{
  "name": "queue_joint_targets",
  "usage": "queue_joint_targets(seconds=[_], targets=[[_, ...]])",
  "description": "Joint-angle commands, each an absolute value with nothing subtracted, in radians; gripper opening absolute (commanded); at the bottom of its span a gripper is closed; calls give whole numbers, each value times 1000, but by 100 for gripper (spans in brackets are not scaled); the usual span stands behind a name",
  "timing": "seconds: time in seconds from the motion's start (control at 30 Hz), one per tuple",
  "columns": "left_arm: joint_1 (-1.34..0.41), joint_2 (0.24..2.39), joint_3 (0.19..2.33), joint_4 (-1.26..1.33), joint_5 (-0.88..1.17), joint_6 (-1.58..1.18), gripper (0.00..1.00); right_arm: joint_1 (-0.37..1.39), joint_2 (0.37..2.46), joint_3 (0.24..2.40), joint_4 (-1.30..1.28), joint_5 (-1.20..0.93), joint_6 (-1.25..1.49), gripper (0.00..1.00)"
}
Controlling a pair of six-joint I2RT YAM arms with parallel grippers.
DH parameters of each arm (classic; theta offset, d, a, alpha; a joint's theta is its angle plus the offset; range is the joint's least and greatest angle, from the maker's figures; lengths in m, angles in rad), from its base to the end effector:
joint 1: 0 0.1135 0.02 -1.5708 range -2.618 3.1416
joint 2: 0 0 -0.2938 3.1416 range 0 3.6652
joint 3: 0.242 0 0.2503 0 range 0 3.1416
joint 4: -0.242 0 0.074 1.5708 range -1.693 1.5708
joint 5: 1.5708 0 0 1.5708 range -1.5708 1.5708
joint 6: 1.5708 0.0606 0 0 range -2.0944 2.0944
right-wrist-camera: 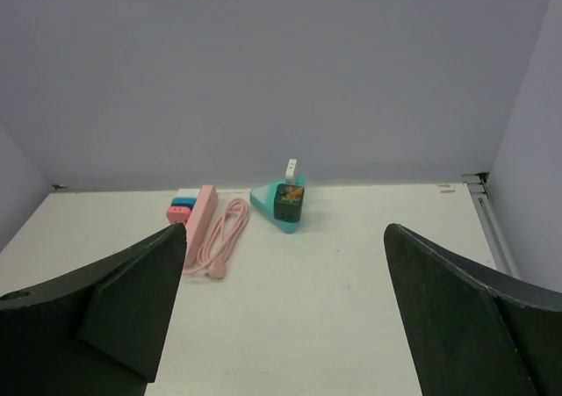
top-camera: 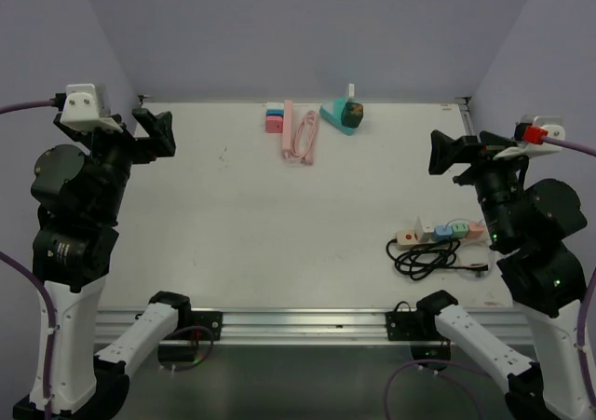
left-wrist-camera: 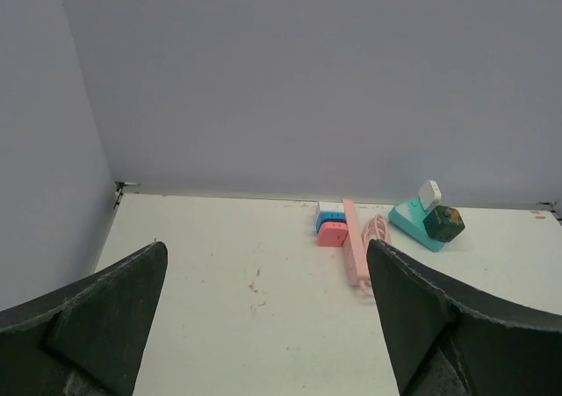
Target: Pull the plug off the socket
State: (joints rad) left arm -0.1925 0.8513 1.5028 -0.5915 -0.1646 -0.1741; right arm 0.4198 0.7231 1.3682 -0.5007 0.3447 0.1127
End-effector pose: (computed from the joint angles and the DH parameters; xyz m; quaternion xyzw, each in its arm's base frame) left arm 0.1165 -0.0126 0.5376 -0.0536 0.6838 -0.0768 0.7237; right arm 0.0882 0.0170 0.5208 0.0296 0.6568 0.0878 0.7483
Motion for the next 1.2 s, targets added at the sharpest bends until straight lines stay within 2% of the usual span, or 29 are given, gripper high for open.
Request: queue_joint_targets(seconds=[0.0, 0.3, 0.57, 0.8, 0.93, 1.17], targets=[[-196, 847, 1493, -560, -156, -193, 100, 423, 738, 1365, -474, 327, 123, 99], [-198, 845, 1450, -549, -147, -210, 100, 423, 798, 1356, -479, 307, 161, 99], [-196, 845, 1352, -574, -129, -262, 100, 422, 1011, 1319, -442, 204, 310, 99], [-196, 841, 1191, -606, -80, -342, 100, 425, 1432, 1407, -422, 66, 391, 99], [-196, 844, 1106, -633, -84, -368, 100, 446, 1626, 1507, -367, 80, 393, 99], [-198, 850, 979, -649, -72, -411, 100, 517, 1959, 1761, -313, 127, 413, 93]])
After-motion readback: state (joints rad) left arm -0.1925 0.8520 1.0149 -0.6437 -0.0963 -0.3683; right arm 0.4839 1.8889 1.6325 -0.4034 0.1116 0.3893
